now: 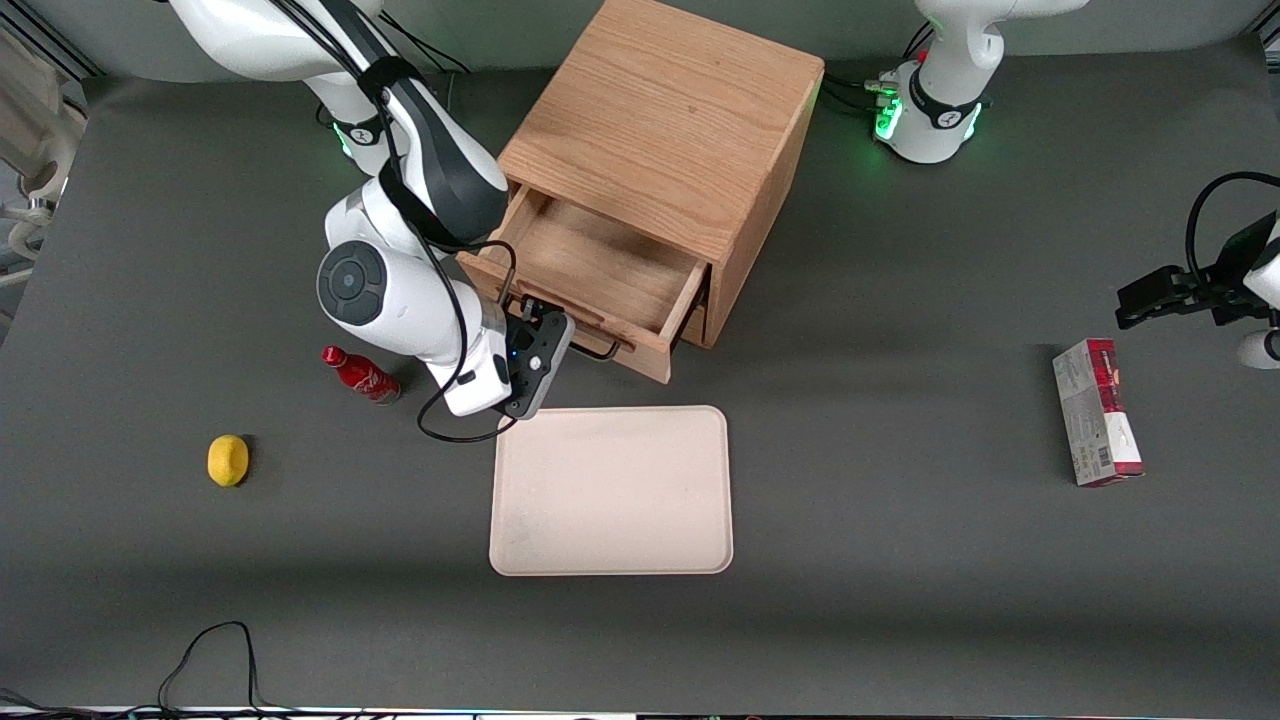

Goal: Open upper drawer
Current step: 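Pull the upper drawer outward by its handle with the right gripper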

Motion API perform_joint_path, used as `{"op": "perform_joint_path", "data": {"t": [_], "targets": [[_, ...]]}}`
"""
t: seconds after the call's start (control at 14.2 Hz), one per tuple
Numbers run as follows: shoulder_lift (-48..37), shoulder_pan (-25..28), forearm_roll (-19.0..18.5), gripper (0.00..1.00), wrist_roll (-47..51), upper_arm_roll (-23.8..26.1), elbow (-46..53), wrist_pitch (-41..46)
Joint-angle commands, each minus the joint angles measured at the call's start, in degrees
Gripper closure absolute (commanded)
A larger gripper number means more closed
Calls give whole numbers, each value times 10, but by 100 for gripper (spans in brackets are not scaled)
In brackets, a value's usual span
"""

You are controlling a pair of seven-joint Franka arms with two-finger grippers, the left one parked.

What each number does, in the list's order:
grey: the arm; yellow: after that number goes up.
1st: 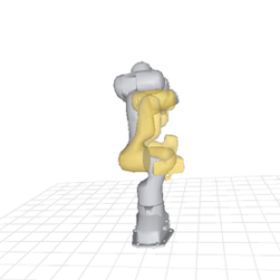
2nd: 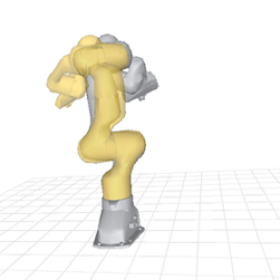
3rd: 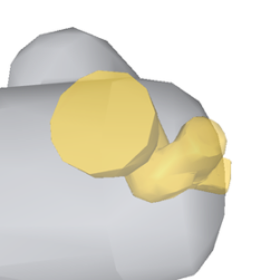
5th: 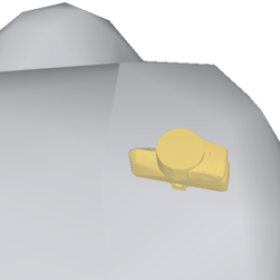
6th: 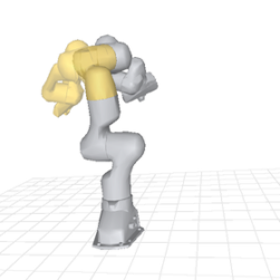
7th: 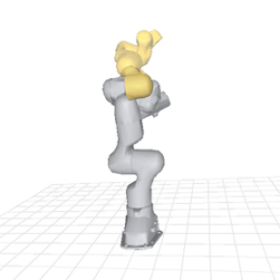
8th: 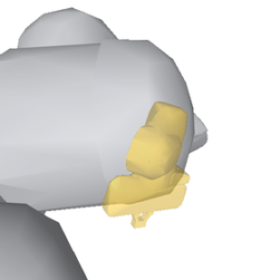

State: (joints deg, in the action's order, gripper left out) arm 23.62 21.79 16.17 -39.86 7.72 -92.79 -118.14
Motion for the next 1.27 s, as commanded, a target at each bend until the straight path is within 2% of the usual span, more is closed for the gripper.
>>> {"op": "perform_joint_path", "data": {"t": [0.0, 1.2], "targets": [[17, -8, 4, 0, -20, 1, 27, 4], [39, -28, 4, 0, -22, 1, 56, 4]]}}
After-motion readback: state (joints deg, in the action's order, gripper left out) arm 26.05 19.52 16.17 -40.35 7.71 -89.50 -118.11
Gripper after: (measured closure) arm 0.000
